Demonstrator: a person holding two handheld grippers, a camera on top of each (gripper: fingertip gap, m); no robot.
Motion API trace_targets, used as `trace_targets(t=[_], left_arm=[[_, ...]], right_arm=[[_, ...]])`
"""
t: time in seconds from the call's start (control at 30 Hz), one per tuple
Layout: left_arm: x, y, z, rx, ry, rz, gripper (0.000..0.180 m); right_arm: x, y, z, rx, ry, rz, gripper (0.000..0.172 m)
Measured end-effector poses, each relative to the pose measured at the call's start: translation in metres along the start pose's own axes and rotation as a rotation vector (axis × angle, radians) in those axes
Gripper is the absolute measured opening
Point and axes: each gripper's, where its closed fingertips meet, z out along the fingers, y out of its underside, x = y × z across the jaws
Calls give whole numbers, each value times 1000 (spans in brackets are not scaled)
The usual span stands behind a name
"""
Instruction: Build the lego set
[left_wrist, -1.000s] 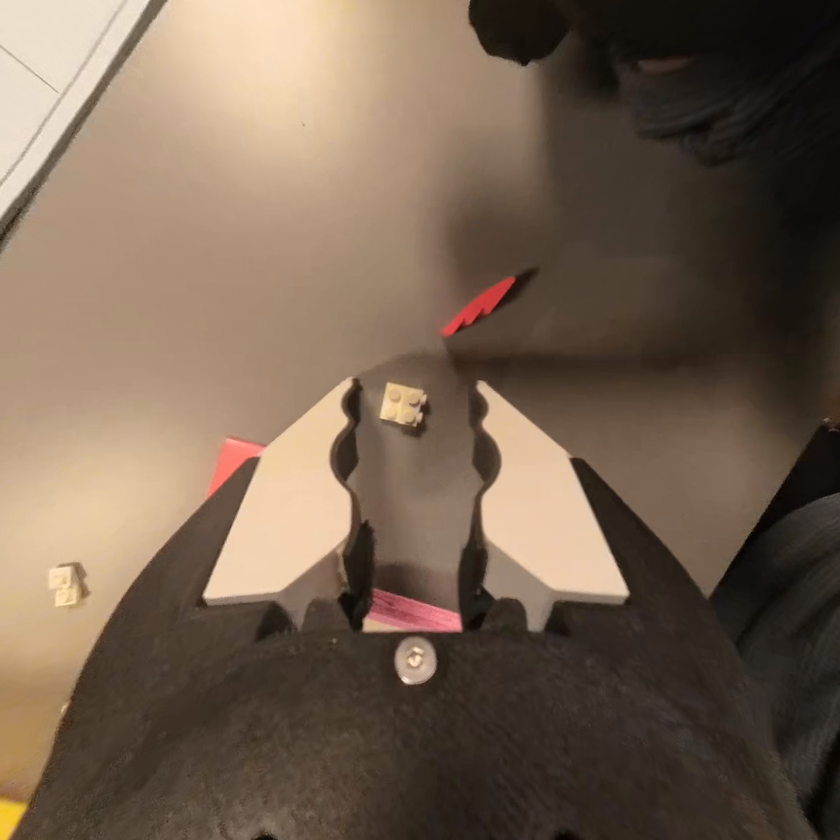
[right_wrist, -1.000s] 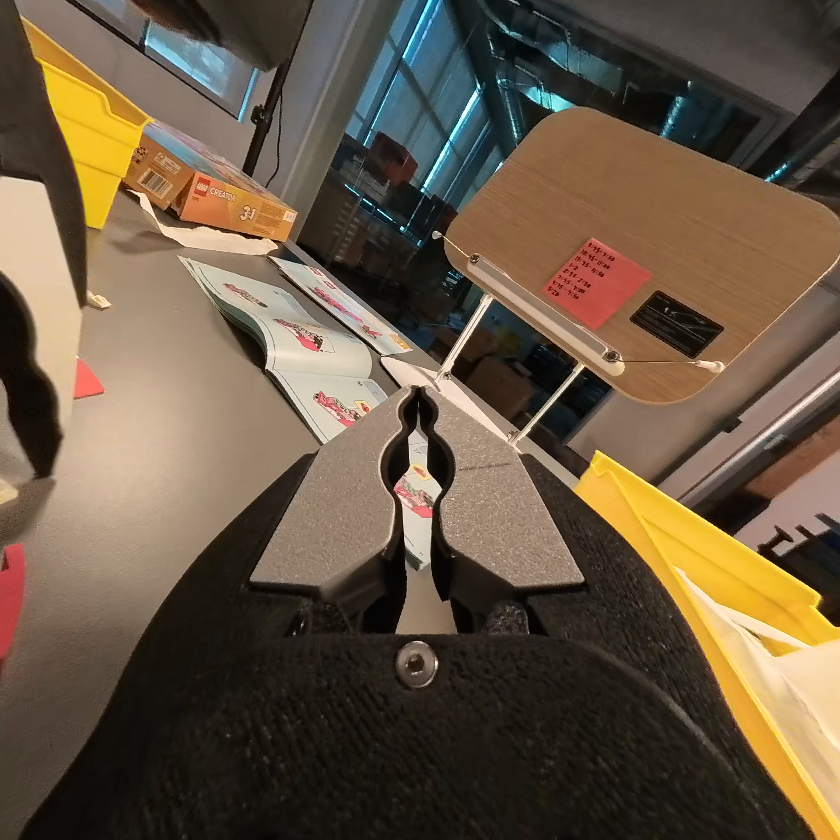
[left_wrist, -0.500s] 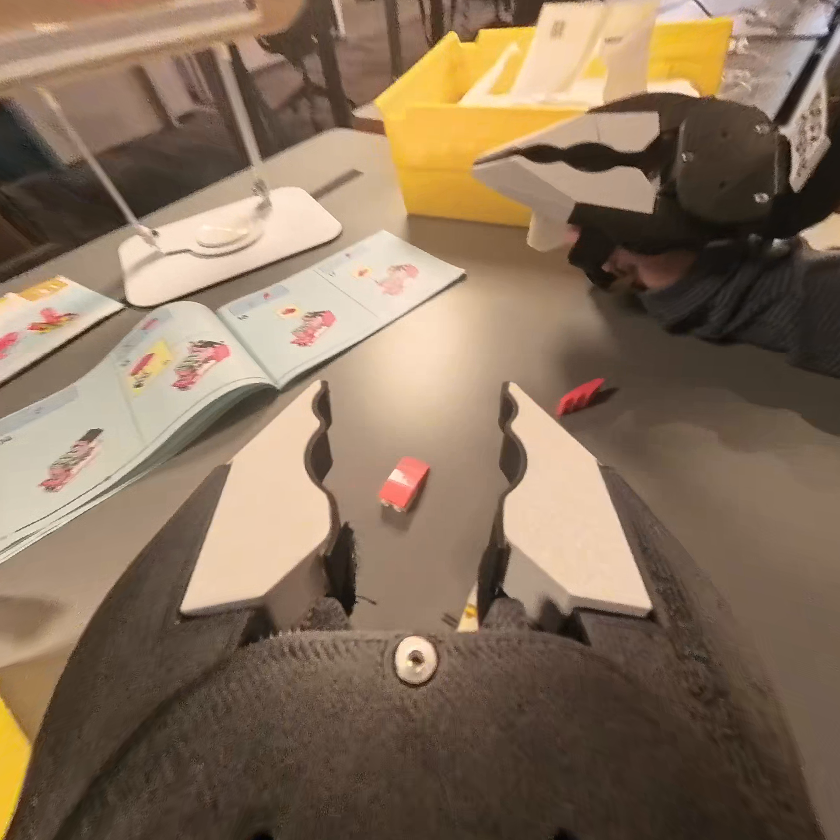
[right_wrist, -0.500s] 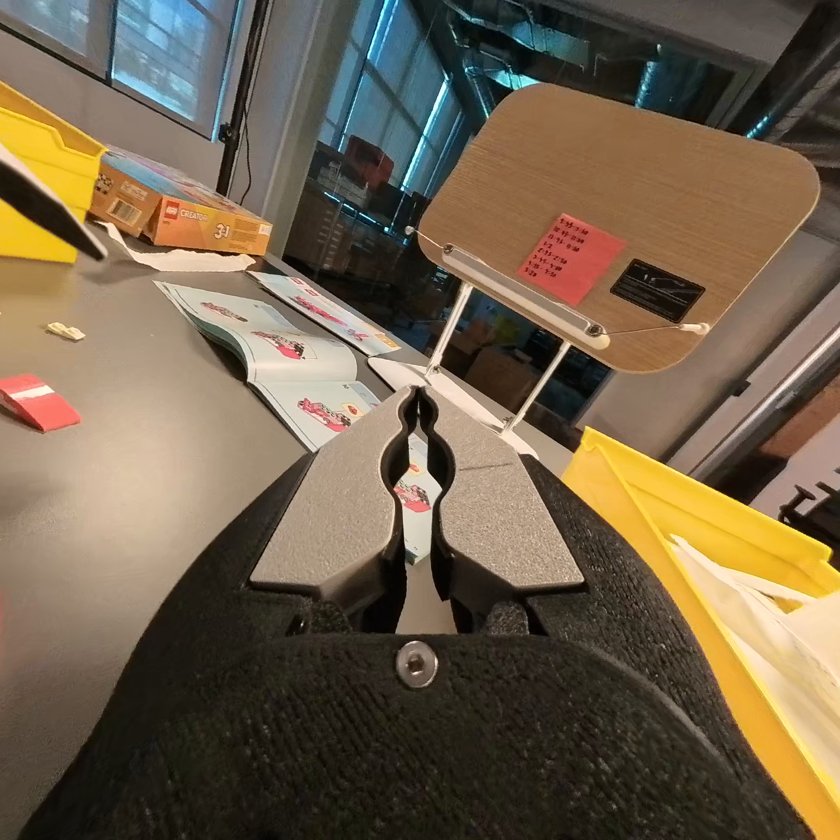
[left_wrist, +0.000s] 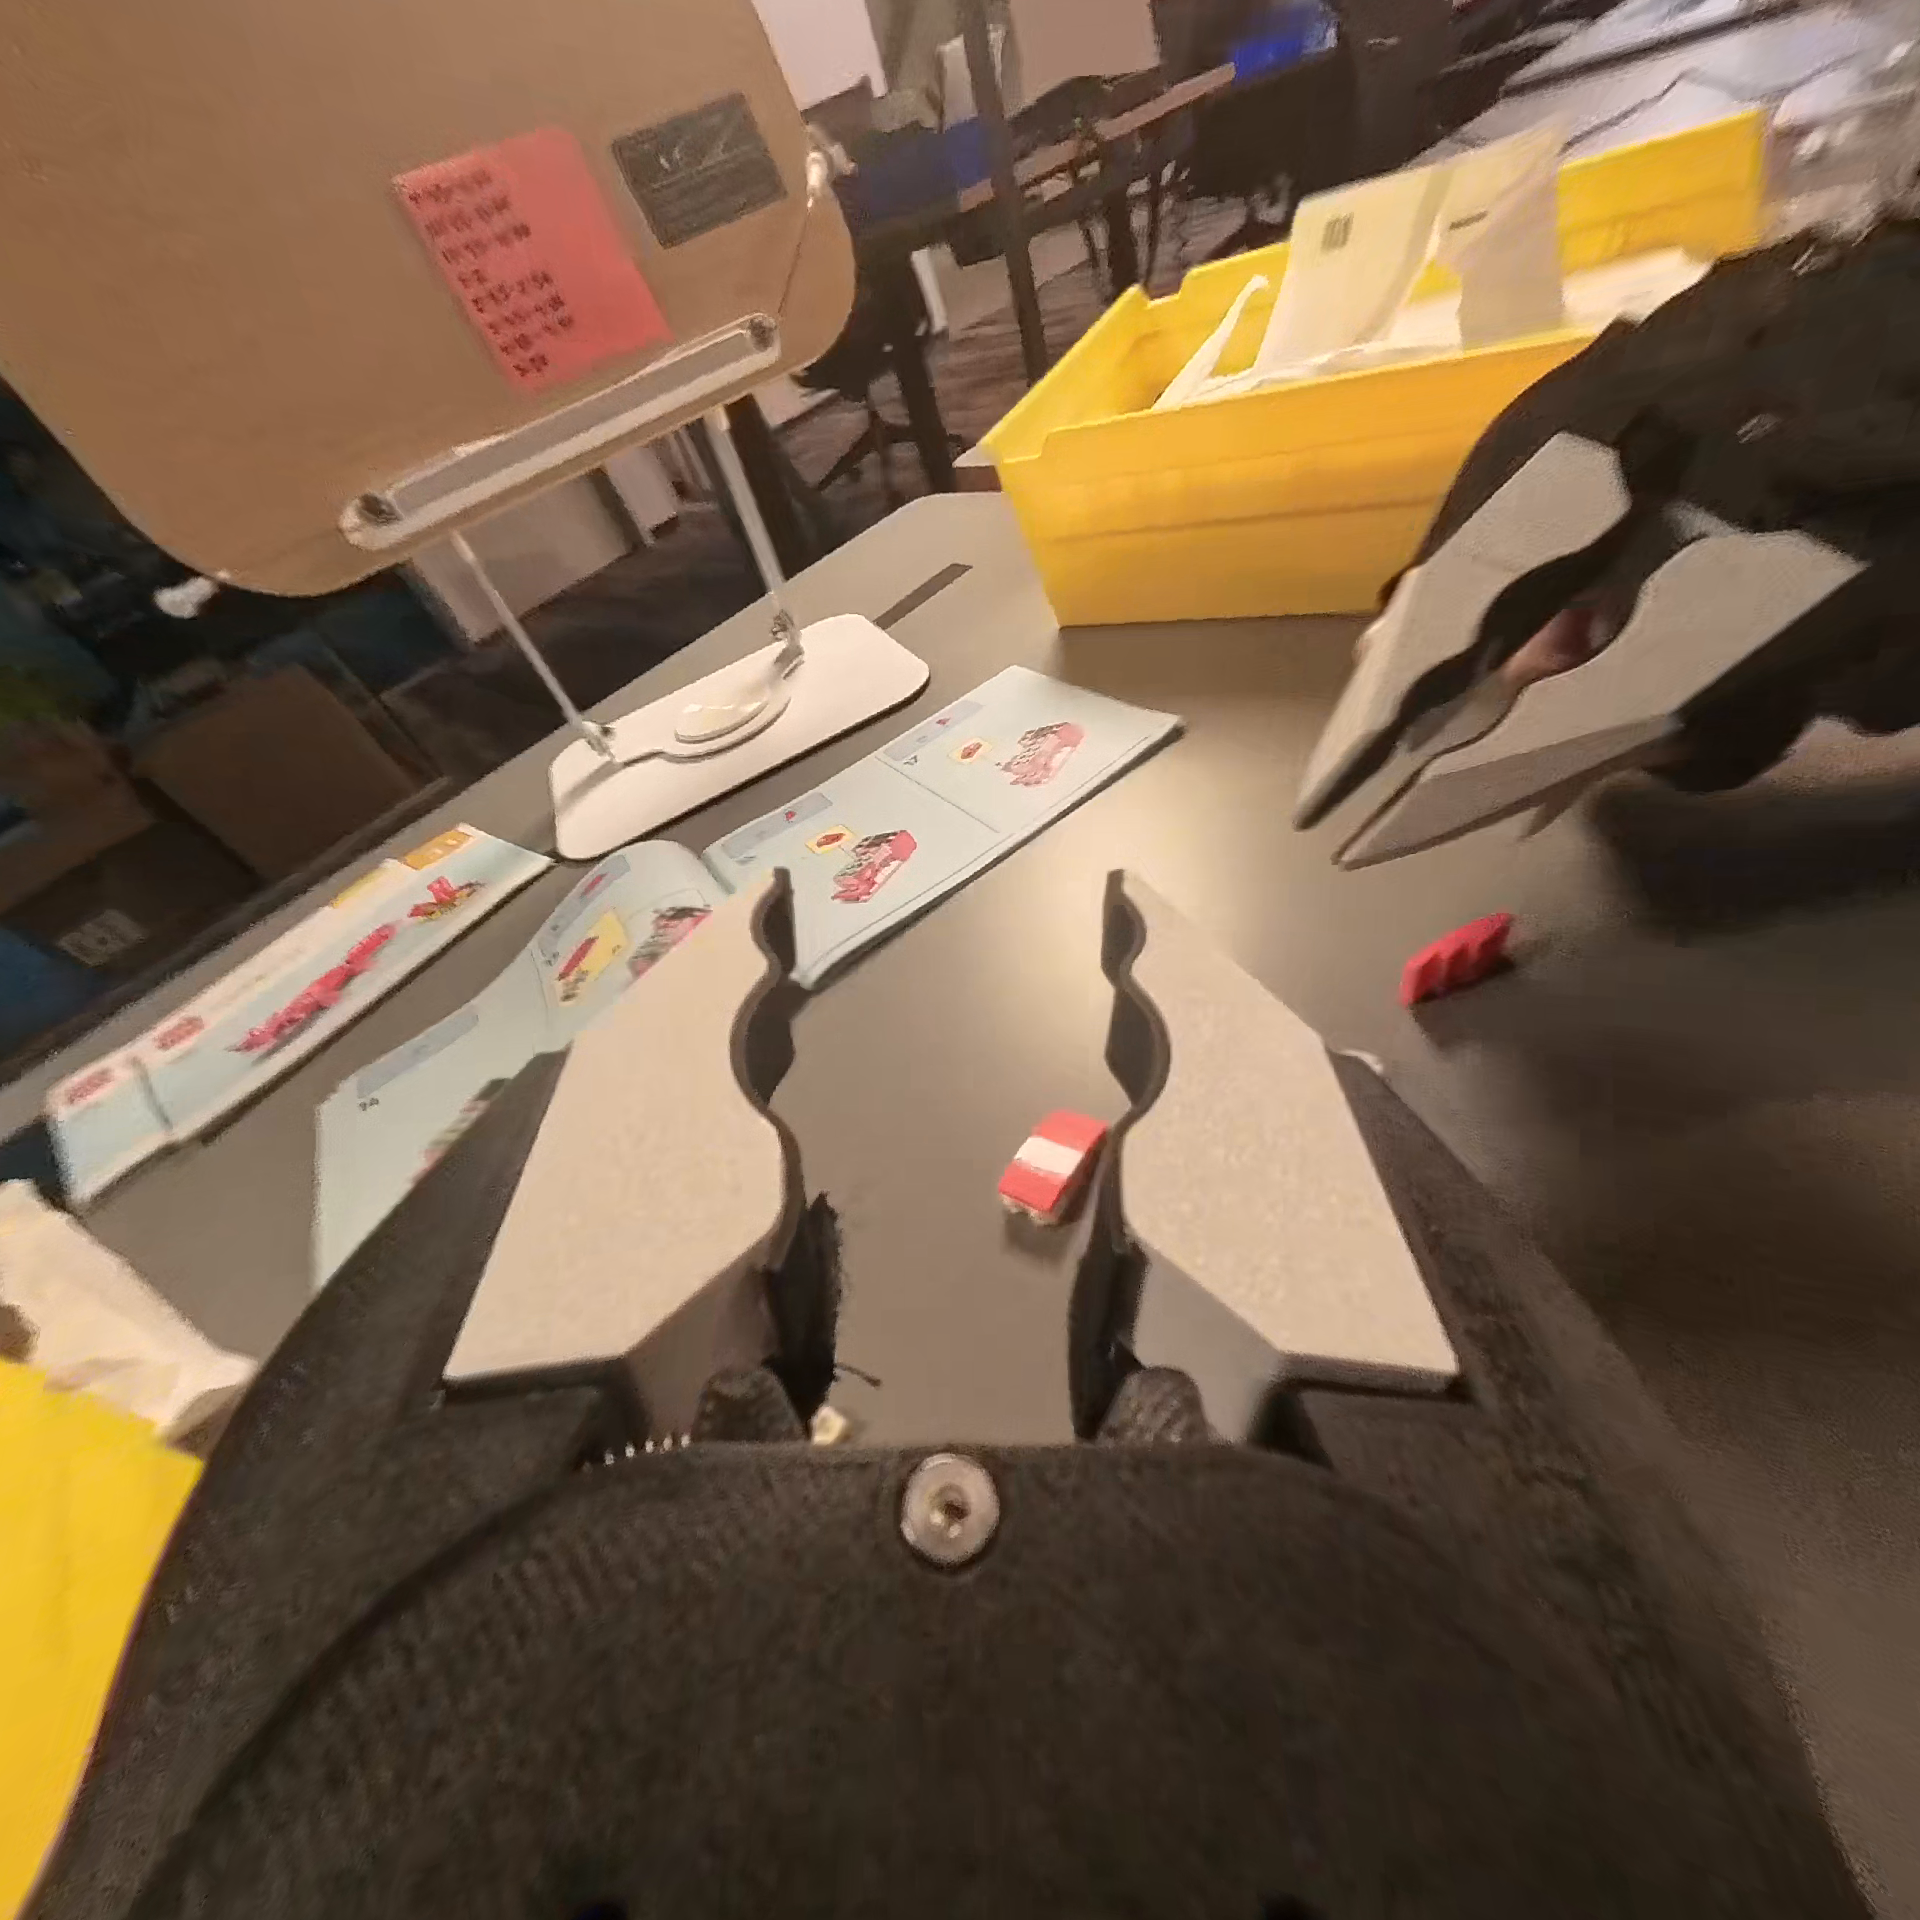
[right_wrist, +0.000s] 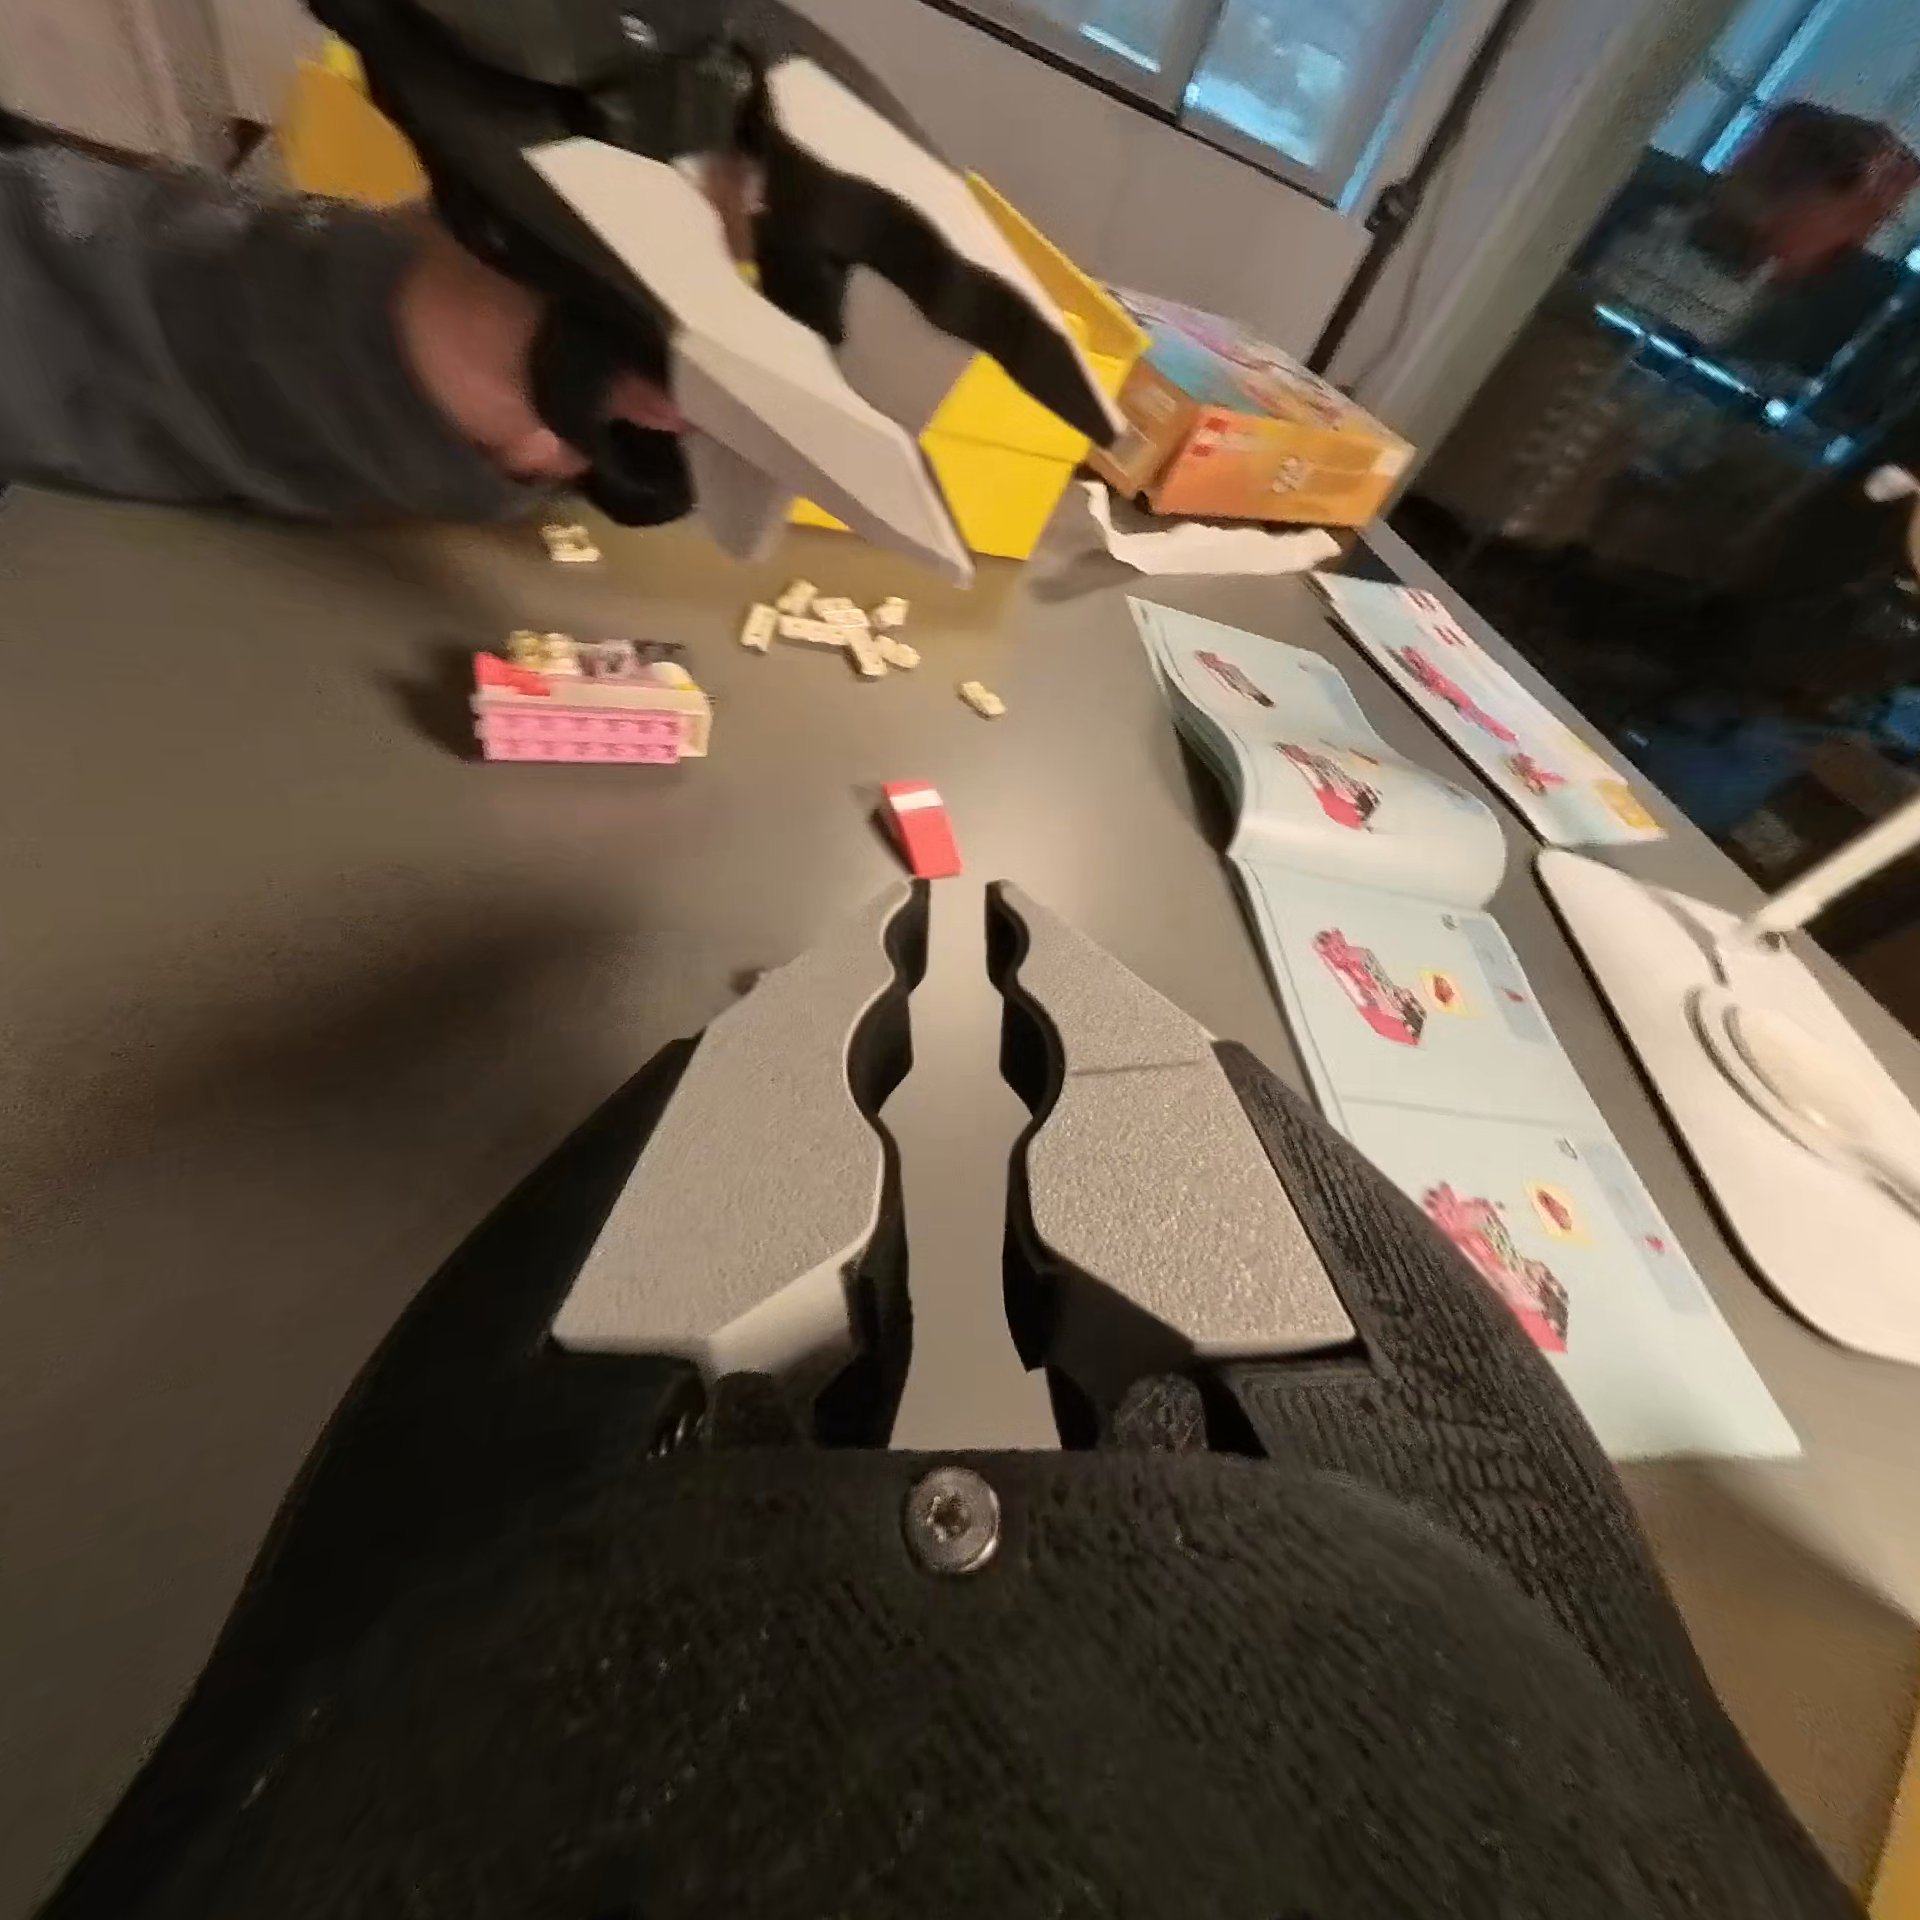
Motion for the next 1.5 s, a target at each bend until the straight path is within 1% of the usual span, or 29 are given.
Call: trace_targets(t=[0.07,0.17,0.27,0.37,0.43,0.5,0.63,0.7,0.77,0.87,1.0,1.13,1.33,1.43,1.5], left_arm=[[-4,6,2,-30,-53,76,58],[-2,15,7,-63,-65,121,58],[1,16,10,-63,-69,134,56],[-2,11,8,-23,-103,139,54],[-6,2,4,37,-140,135,52],[-7,-5,0,89,-145,116,49],[-4,-12,-4,133,-120,85,47],[-4,-13,-5,142,-117,74,47],[-8,-10,-5,144,-132,74,46],[-12,-2,-2,121,-129,26,45],[-13,-3,-2,130,-113,-14,44],[-14,-7,-5,151,-116,-23,43],[-12,-10,-6,161,-106,-28,42],[-9,-11,-7,158,-97,-20,42],[-9,-14,-9,170,-97,-11,40]], right_arm=[[-8,7,2,-45,-43,4,8],[-13,24,8,-144,-72,-2,11],[-28,26,11,-165,-152,23,11],[-35,24,10,-163,-199,50,11],[-32,30,10,-196,-180,36,12],[-30,33,9,-208,-171,22,13],[-34,28,5,-179,-227,106,17],[-35,31,4,-196,-234,113,19],[-35,30,5,-198,-216,67,19],[-40,27,8,-195,-229,46,18],[-39,36,10,-240,-217,46,20],[-40,35,13,-243,-194,-19,15],[-44,38,15,-260,-205,-20,14],[-44,33,15,-241,-199,-37,7],[-43,31,14,-231,-188,-50,6]])
